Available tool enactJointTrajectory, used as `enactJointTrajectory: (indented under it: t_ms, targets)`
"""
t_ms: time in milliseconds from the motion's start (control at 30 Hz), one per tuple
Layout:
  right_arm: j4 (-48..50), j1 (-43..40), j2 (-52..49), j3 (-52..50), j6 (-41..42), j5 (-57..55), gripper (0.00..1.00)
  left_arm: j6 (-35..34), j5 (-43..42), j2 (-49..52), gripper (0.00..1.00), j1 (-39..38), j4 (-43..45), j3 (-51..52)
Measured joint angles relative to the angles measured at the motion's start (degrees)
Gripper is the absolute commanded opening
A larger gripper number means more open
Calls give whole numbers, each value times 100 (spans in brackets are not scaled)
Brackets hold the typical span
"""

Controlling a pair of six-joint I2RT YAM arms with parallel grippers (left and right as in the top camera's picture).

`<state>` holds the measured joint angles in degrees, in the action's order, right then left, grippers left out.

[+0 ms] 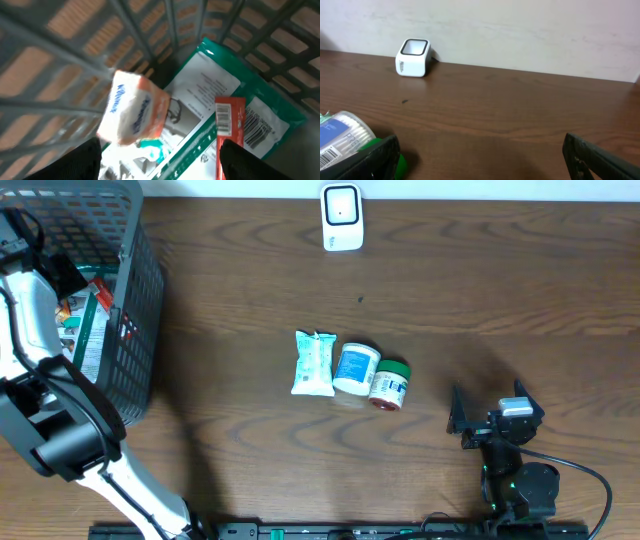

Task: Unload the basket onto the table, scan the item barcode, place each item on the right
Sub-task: 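Grasp the small white Kleenex tissue pack in the basket with the left gripper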

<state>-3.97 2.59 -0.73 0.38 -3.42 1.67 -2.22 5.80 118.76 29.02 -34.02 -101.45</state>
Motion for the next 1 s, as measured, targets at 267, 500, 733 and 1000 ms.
enactJointTrajectory:
  t_ms: [267, 500, 733, 1000]
  targets:
    - [0, 0, 0, 0, 0, 0, 99, 125, -404, 83, 73, 275, 164, 0]
    - [0, 0, 0, -2, 0, 0, 99, 227, -448, 83, 73, 308, 269, 66]
    - [0, 0, 0, 0, 0, 0, 99, 229, -466, 83, 73, 308, 601, 291]
    - [0, 0, 0, 0, 0, 0, 99, 229, -466, 83, 72, 313, 671, 350]
